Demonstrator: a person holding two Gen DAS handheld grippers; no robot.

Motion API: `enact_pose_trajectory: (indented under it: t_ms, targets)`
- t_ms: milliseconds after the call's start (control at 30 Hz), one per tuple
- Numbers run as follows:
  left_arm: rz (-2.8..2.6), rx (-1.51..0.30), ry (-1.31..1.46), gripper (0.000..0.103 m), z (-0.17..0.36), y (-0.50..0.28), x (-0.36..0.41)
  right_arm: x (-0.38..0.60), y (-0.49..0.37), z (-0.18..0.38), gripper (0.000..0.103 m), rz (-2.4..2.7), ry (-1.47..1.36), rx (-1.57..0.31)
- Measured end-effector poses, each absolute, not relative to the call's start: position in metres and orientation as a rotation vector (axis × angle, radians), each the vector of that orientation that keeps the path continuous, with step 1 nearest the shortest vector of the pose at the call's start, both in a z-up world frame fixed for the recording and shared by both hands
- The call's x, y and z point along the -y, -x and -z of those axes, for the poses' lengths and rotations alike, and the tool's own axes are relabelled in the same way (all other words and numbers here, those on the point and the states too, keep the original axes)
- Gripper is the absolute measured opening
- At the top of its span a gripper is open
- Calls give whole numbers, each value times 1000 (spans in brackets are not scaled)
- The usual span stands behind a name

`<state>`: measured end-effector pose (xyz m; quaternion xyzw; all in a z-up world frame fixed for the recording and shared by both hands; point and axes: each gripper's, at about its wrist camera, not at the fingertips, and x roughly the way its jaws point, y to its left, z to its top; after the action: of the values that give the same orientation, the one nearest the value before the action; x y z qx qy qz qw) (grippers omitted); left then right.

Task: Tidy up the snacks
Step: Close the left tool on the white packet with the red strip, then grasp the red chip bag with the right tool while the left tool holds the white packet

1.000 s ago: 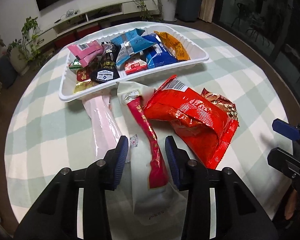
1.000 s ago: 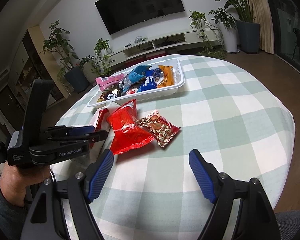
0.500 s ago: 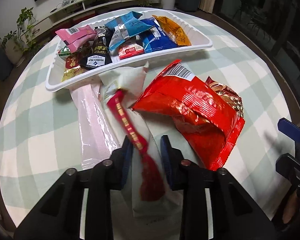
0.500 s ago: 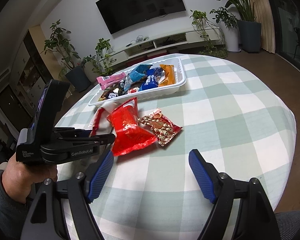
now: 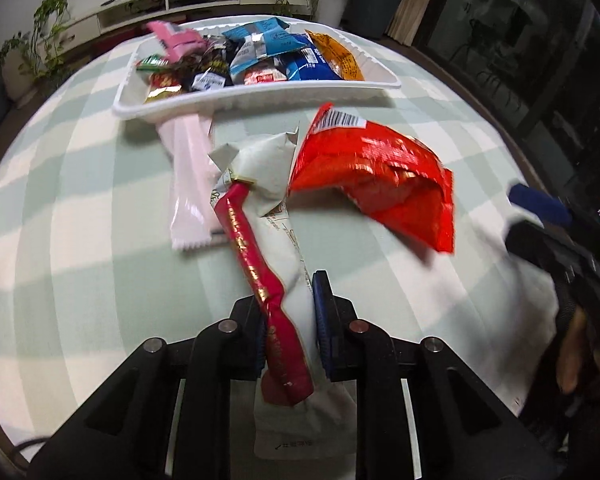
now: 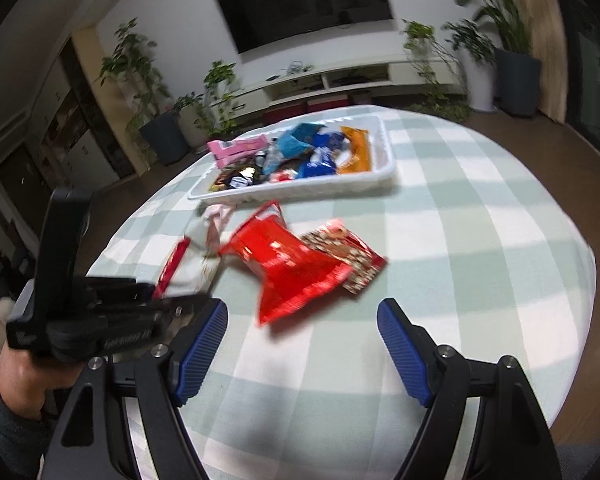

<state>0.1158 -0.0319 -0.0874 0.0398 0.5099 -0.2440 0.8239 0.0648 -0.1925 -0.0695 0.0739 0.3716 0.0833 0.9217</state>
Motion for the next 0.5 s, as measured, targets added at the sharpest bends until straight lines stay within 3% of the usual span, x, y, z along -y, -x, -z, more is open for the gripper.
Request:
enact_pose_trajectory:
  t_ms: [333, 500]
  targets:
    - [561, -1084, 60, 18, 89, -83, -3, 133, -130, 68, 81, -357, 309, -891]
    - [562, -1073, 81, 18, 89, -79, -10, 123, -153, 93, 72, -403, 408, -1037]
